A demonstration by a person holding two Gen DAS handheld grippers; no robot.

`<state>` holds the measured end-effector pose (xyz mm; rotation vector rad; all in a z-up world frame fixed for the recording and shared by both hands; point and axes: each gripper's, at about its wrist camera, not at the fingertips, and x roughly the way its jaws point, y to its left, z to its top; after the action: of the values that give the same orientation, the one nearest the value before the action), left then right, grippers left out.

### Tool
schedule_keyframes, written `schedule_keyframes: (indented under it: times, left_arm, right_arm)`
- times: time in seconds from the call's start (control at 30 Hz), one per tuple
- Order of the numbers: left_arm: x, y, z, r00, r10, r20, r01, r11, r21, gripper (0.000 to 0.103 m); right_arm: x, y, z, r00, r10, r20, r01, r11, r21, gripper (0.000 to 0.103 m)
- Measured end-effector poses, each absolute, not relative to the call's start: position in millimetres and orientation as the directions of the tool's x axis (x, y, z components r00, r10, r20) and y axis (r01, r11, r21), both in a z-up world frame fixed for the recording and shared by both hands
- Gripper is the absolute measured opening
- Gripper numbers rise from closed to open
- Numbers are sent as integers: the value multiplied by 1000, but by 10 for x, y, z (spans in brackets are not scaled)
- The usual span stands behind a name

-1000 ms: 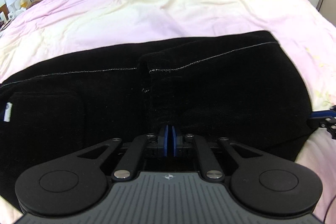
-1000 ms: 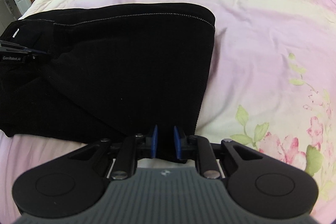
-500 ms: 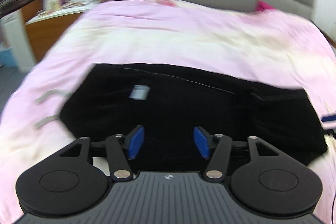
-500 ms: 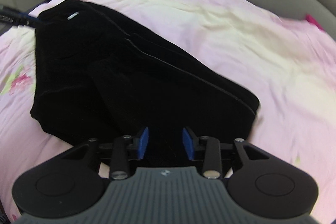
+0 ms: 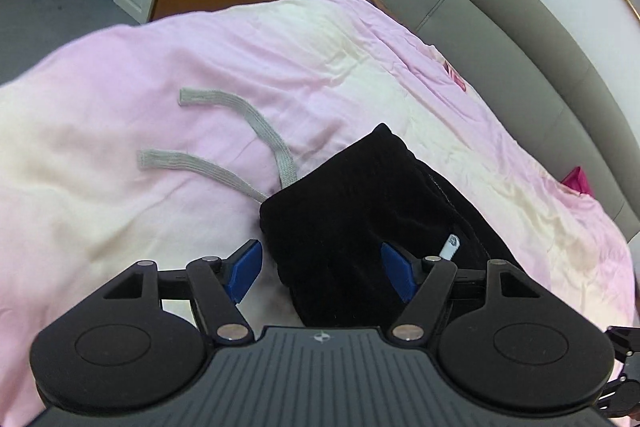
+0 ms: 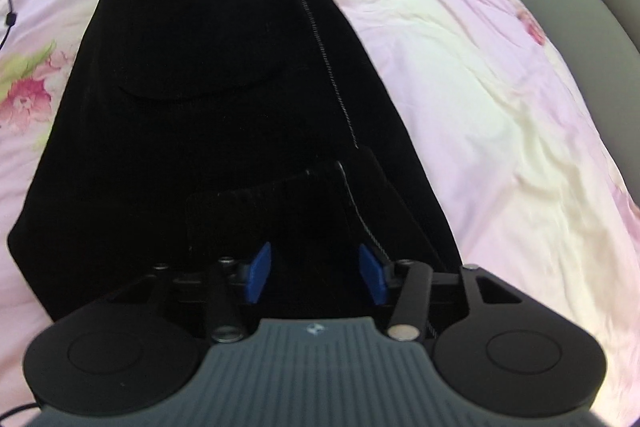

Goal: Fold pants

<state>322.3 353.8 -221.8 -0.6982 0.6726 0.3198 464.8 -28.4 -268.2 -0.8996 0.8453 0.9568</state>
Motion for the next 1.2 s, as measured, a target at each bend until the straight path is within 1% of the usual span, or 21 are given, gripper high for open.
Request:
schedule_keyframes:
  times: [0.03, 0.1, 0.2, 0.3, 0.33, 0.4, 0.43, 0.47, 0.5, 0.57, 0.63, 0.7, 0.8, 1.0, 1.07, 1.2]
  left_arm:
    - [3253, 3572, -2269, 749, 39, -661, -479, 721, -500, 80]
    - [3314, 3640, -2380, 752, 15, -659, -481, 697, -532, 80]
    - [3411, 3719, -2521, 753, -17, -658, -479, 671, -566, 75]
    - [3469, 3741, -2588, 756, -28, -654, -484, 649, -587, 71]
    - [3475, 3741, -2594, 759, -22, -651, -483, 651, -585, 67]
    - [3435, 3719, -2578, 761, -10, -649, -485, 656, -579, 52]
    - [3410, 3703, -2544, 763, -4, -647, -484, 659, -575, 48]
    - [3401, 3681, -2493, 764, 2, -645, -482, 665, -570, 40]
    - [3400, 3650, -2420, 765, 11, -644, -481, 674, -560, 34]
    - [3432, 3557, -2208, 769, 36, -638, -470, 708, -527, 31]
    - [3464, 3444, -1948, 787, 54, -615, -446, 739, -505, 29]
    - [3501, 3314, -1662, 811, 51, -582, -408, 763, -501, 28]
    - [3604, 2984, -1240, 838, 53, -544, -340, 829, -444, 28]
    - [3799, 1832, -502, 892, -4, -453, -141, 948, -286, 27]
    - [3876, 1376, -369, 896, -29, -444, -76, 973, -217, 27]
    - [4132, 449, -369, 868, -45, -495, 16, 998, -63, 27]
  right_arm:
    - [4707, -222, -2715, 323, 298, -898, -930, 277, -243, 59]
    - [4801, -195, -2758, 305, 271, -913, -939, 242, -242, 59]
    - [4918, -72, -2901, 274, 214, -938, -949, 219, -228, 60]
    - [5056, -38, -2986, 235, 187, -954, -956, 221, -192, 63]
    - [5121, -23, -3013, 220, 180, -959, -957, 229, -177, 66]
    - [5215, 8, -3070, 206, 172, -963, -957, 240, -162, 68]
    - [5246, 19, -3094, 203, 168, -965, -957, 243, -159, 69]
    - [5258, 23, -3099, 203, 166, -965, -957, 242, -159, 69]
    - [5273, 28, -3092, 203, 164, -965, -957, 242, -160, 69]
    - [5286, -26, -3044, 211, 165, -963, -954, 249, -166, 69]
    - [5274, -73, -2985, 229, 176, -958, -950, 257, -180, 68]
    - [5253, -165, -2872, 246, 209, -947, -945, 269, -186, 64]
    - [5249, -466, -2634, 239, 289, -927, -930, 343, -133, 64]
    - [5196, -1243, -2326, 262, 368, -892, -871, 489, -54, 65]
    - [5153, -1512, -2255, 268, 398, -878, -854, 520, -25, 65]
    - [5094, -2001, -2174, 290, 426, -857, -811, 585, 17, 65]
